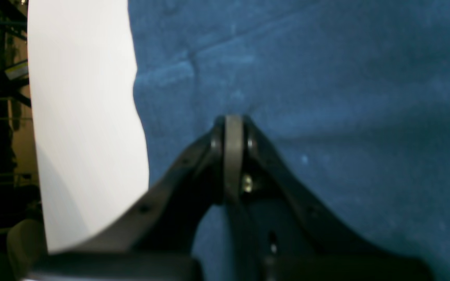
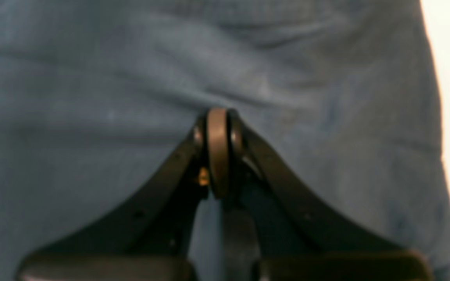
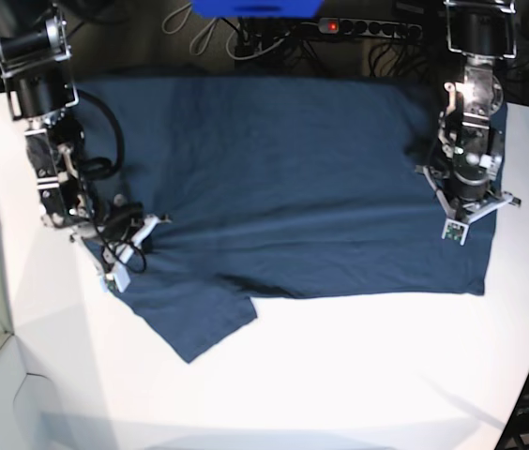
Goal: Layout the t-shirt on the table in an organized manner, then fold the t-shirt properly
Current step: 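Grasp the shirt side edges with both grippers and pull them apart, then slide both grippers along the shirt edges toward the collar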
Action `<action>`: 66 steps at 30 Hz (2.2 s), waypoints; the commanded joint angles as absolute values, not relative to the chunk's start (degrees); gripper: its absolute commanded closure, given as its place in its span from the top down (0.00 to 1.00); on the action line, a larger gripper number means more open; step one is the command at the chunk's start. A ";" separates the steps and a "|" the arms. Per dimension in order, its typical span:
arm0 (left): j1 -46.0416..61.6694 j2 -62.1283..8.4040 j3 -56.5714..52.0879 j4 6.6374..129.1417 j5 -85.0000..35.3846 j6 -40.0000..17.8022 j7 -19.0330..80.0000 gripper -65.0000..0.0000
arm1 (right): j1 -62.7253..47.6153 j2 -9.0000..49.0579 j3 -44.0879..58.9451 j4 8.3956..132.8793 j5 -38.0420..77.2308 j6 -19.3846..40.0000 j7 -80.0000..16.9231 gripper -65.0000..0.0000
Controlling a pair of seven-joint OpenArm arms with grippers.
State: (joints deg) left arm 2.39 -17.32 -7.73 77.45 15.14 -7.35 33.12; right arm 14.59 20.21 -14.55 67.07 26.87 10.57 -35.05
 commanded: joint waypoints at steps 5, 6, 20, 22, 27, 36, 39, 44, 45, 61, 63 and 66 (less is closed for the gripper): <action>-1.36 -18.33 -7.96 78.20 15.43 -7.25 33.63 0.00 | 19.03 20.97 -14.29 62.37 25.98 10.24 -34.51 0.00; -1.71 -18.15 -8.04 78.29 15.43 -7.25 33.71 0.00 | 19.47 20.97 -14.29 61.93 25.98 10.24 -34.07 0.00; 6.20 -15.87 -7.69 90.24 15.52 -7.25 40.22 0.00 | 2.95 24.48 -6.99 93.67 25.98 10.15 -41.80 0.00; 8.40 -15.78 -7.69 89.98 15.52 -7.25 39.87 0.00 | -0.75 23.25 -5.05 96.66 25.98 10.15 -42.51 0.00; 9.80 -15.87 -8.04 86.46 15.52 -7.25 36.53 0.00 | -4.79 21.32 -4.44 93.85 25.98 10.15 -41.98 0.00; 0.92 -14.46 -7.78 70.73 15.52 -7.25 30.55 0.00 | 1.89 20.70 -4.53 79.52 25.98 10.15 -37.76 0.00; -4.00 -14.37 -7.69 64.48 15.52 -7.25 28.09 0.00 | 6.46 20.70 -4.53 74.07 25.98 10.24 -37.32 0.00; -11.47 -14.29 -7.69 56.31 15.52 -7.25 25.89 0.00 | 14.64 20.97 -4.88 65.98 25.98 10.24 -37.32 0.00; -12.88 -14.29 -7.69 54.64 15.52 -7.25 25.19 0.00 | 16.13 21.05 -5.67 64.48 25.98 10.24 -37.14 0.00; -21.14 -9.45 -7.78 52.35 15.52 -7.25 22.37 0.00 | 33.98 21.14 -14.99 43.65 11.30 10.15 -23.16 0.00; -18.95 -9.45 -7.96 57.36 15.52 -7.25 22.37 0.00 | 35.03 22.37 -14.99 43.65 11.38 10.15 -23.25 0.00; -16.84 -9.63 -7.96 64.48 15.52 -7.25 22.37 0.00 | 36.18 22.99 -14.90 43.74 11.65 10.15 -23.34 0.00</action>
State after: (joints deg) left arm -14.39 -8.78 -7.73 63.07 15.20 -8.14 24.21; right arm 34.17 22.59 -15.16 42.74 11.53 10.59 -24.58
